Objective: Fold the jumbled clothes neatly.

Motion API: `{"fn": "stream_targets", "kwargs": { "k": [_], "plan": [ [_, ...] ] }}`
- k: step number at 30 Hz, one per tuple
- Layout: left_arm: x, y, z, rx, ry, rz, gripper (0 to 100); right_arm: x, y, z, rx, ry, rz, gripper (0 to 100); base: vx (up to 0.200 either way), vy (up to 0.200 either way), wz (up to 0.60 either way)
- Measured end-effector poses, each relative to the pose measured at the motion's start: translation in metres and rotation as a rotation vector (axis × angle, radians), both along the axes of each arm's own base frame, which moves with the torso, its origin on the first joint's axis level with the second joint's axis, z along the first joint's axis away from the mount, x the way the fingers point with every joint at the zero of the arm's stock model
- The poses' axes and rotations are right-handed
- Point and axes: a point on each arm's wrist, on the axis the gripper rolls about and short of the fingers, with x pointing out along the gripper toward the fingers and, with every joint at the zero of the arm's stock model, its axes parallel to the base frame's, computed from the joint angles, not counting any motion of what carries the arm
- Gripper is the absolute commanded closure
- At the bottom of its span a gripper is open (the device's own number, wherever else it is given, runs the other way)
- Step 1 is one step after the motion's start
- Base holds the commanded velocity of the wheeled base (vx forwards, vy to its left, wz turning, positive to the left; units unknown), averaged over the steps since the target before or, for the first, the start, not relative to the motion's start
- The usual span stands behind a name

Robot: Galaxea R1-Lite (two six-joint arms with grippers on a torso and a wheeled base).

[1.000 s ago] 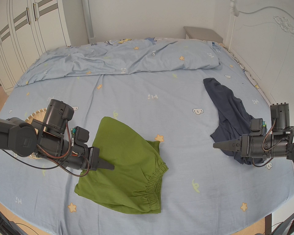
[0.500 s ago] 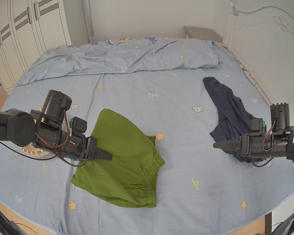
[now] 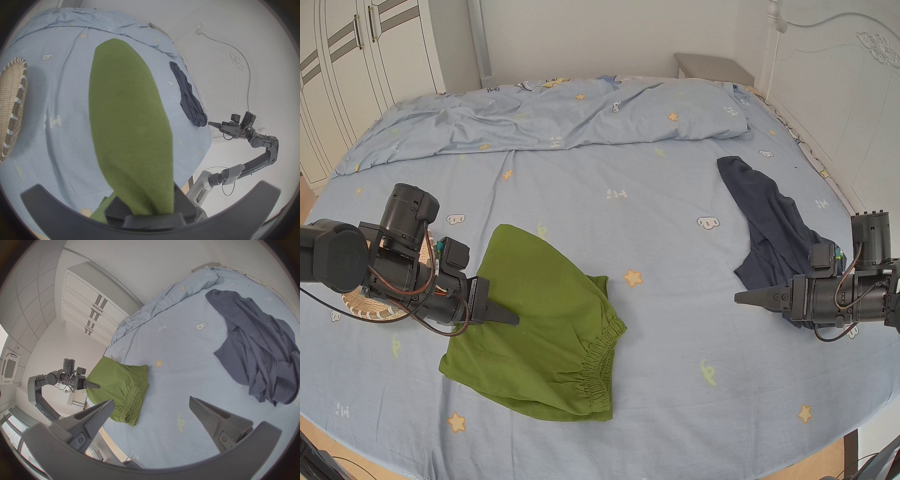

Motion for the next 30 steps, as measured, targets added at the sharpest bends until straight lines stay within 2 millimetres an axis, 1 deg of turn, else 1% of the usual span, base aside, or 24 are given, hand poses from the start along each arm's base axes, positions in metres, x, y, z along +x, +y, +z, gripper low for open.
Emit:
{"fn": "stream_targets", "kwargs": {
  "k": [13, 19, 22, 26, 30],
  "plan": [
    [-0.001, -0.003, -0.003, 0.005, 0.008, -0.013, 100, 0.000, -0.002, 0.001, -0.001, -0.005, -0.007, 0, 0.000, 0.200, 0.00],
    [-0.002, -0.004, -0.003, 0.007, -0.004, -0.022, 100, 0.000, -0.002, 0.001, -0.002, -0.007, -0.004, 0, 0.000, 0.000, 0.00],
    [-0.002, -0.008, 0.000, 0.008, -0.019, -0.034, 100, -0.001, -0.002, 0.001, -0.002, -0.008, -0.003, 0, 0.000, 0.000, 0.00],
    [0.002, -0.015, 0.010, 0.023, -0.087, -0.066, 100, -0.001, -0.001, 0.001, -0.004, -0.011, -0.001, 0, 0.000, 0.000, 0.00],
    [0.004, -0.017, 0.015, 0.064, -0.167, -0.132, 100, -0.001, -0.001, 0.001, -0.009, -0.012, 0.001, 0, 0.000, 0.000, 0.00]
  ]
}}
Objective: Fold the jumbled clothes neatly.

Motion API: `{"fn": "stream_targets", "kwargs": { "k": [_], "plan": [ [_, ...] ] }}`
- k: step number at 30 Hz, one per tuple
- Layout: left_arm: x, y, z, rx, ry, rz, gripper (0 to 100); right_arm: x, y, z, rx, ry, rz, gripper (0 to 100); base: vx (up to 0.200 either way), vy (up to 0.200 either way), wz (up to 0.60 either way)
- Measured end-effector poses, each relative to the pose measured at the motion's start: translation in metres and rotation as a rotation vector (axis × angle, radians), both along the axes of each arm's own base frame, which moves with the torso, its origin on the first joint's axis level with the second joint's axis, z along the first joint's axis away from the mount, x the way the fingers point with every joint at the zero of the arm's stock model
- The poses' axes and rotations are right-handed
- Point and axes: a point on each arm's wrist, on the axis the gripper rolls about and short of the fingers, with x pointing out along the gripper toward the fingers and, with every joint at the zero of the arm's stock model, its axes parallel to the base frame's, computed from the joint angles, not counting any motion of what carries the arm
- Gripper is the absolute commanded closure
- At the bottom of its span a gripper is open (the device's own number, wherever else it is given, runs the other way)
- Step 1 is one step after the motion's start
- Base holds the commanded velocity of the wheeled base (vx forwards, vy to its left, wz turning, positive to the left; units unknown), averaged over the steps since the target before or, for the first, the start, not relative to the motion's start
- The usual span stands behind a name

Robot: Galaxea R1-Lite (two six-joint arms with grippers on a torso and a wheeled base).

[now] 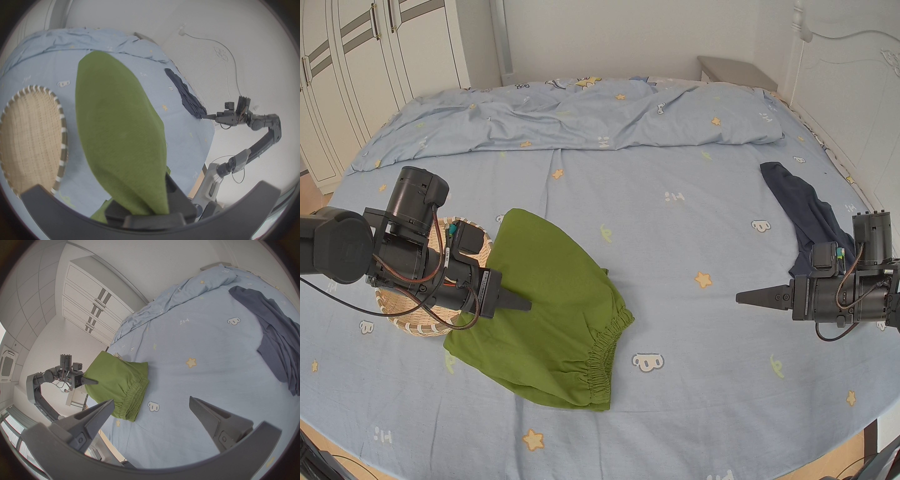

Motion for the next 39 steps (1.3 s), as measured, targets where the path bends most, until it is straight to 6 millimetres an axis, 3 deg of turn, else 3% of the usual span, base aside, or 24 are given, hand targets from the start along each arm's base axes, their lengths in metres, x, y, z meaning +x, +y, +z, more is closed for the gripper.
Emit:
{"fn": "stream_targets", "kwargs": {
  "k": [4, 12, 21, 32, 39],
  "plan": [
    [0.003, 0.000, 0.005, 0.057, -0.080, -0.024, 100, 0.000, 0.000, 0.000, -0.002, -0.001, 0.002, 0, 0.000, 0.000, 0.00],
    [0.012, 0.003, 0.024, 0.250, -0.254, 0.140, 100, 0.000, -0.001, 0.000, -0.003, -0.005, -0.004, 0, 0.000, 0.000, 0.00],
    [0.005, 0.011, 0.058, 0.155, -0.399, 0.234, 100, 0.000, -0.001, 0.001, -0.003, -0.007, -0.007, 0, 0.000, 0.000, 0.00],
    [0.007, 0.063, 0.083, 0.037, -0.501, 0.314, 100, 0.001, -0.003, 0.002, -0.001, -0.017, -0.014, 0, 0.000, 0.000, 0.00],
    [0.018, 0.093, 0.082, 0.004, -0.499, 0.397, 100, 0.001, -0.004, 0.004, 0.001, -0.027, -0.017, 0, 0.000, 0.000, 0.00]
  ]
}}
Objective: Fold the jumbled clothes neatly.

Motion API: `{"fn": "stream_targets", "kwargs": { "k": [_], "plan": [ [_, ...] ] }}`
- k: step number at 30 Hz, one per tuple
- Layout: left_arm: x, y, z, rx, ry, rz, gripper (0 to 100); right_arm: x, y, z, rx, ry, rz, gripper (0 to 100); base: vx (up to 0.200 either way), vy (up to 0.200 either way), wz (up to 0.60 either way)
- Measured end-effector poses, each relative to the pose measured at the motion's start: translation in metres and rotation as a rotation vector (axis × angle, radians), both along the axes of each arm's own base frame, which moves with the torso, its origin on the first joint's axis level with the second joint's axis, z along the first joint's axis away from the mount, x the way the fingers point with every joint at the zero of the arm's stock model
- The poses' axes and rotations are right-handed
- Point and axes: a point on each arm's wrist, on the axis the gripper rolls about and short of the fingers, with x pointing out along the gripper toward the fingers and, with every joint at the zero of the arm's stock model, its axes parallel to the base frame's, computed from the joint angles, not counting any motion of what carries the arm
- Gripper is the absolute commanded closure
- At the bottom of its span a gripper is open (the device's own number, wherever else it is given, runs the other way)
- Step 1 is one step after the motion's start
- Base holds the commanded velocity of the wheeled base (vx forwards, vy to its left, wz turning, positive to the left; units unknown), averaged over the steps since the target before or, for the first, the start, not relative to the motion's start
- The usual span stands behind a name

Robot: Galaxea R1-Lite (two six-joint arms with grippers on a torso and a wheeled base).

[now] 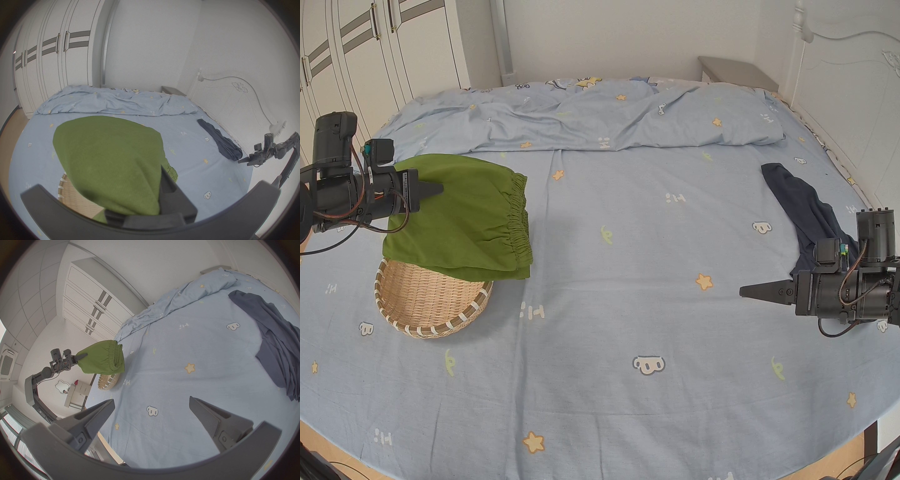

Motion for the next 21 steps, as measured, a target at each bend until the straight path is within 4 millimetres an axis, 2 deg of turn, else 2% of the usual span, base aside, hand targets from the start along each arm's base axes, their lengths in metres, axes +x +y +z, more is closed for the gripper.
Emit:
{"fn": "stream_targets", "kwargs": {
  "k": [6, 13, 16, 21],
  "plan": [
    [0.003, 0.018, -0.015, -0.007, 0.057, 0.060, 100, -0.002, -0.001, 0.002, 0.002, -0.008, -0.001, 0, 0.000, 0.000, 0.00],
    [0.001, 0.050, -0.038, -0.062, 0.158, 0.181, 100, -0.002, -0.001, 0.003, 0.004, -0.010, 0.000, 0, 0.000, 0.000, 0.00],
    [0.002, 0.062, -0.057, -0.076, 0.225, 0.225, 100, -0.003, 0.000, 0.004, 0.007, -0.014, 0.004, 0, 0.000, 0.000, 0.00],
    [0.011, 0.070, -0.081, -0.082, 0.299, 0.248, 100, -0.005, -0.001, 0.005, 0.008, -0.018, 0.005, 0, 0.000, 0.000, 0.00]
  ]
}}
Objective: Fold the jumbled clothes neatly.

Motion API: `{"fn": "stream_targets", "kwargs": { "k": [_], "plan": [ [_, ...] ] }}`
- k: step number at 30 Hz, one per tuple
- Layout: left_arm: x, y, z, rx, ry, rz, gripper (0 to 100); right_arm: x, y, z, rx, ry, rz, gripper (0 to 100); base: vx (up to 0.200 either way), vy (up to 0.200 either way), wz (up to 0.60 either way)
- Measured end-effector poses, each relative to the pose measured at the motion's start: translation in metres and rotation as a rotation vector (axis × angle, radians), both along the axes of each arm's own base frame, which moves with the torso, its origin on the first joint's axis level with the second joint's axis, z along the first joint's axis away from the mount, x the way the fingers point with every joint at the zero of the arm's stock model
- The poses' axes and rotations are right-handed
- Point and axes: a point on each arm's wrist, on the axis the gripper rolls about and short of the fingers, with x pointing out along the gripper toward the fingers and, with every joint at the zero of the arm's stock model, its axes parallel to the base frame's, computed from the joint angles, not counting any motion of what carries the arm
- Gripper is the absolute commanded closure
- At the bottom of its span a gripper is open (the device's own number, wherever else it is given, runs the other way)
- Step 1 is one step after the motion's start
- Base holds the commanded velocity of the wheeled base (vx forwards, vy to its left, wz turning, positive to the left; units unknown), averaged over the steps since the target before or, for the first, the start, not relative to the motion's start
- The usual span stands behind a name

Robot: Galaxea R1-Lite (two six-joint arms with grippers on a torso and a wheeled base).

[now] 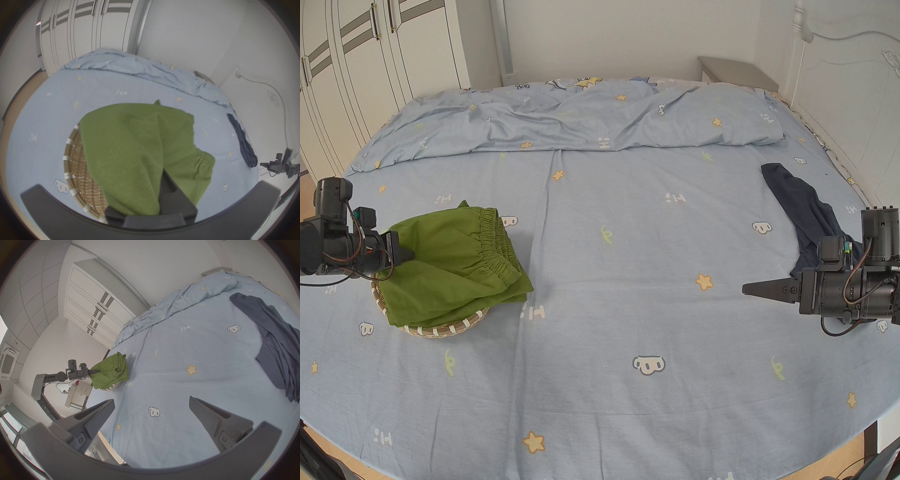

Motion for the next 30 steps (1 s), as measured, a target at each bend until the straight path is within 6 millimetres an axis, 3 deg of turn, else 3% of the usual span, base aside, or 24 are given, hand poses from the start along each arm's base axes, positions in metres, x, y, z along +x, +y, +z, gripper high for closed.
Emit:
{"fn": "stream_targets", "kwargs": {
  "k": [13, 25, 26, 30],
  "plan": [
    [0.044, 0.011, -0.064, 0.073, 0.193, 0.128, 100, -0.002, 0.000, 0.002, 0.002, -0.008, 0.000, 0, 0.000, 0.000, 0.00],
    [0.060, 0.005, -0.081, 0.076, 0.233, 0.119, 100, -0.003, 0.000, 0.003, 0.002, -0.009, 0.002, 0, 0.000, 0.000, 0.00],
    [0.060, 0.004, -0.082, 0.079, 0.235, 0.119, 0, -0.003, 0.000, 0.003, 0.002, -0.009, 0.002, 0, 0.000, 0.000, 0.00],
    [0.061, 0.000, -0.083, 0.109, 0.241, 0.139, 0, -0.003, 0.000, 0.003, 0.002, -0.010, 0.003, 0, 0.000, 0.000, 0.00]
  ]
}}
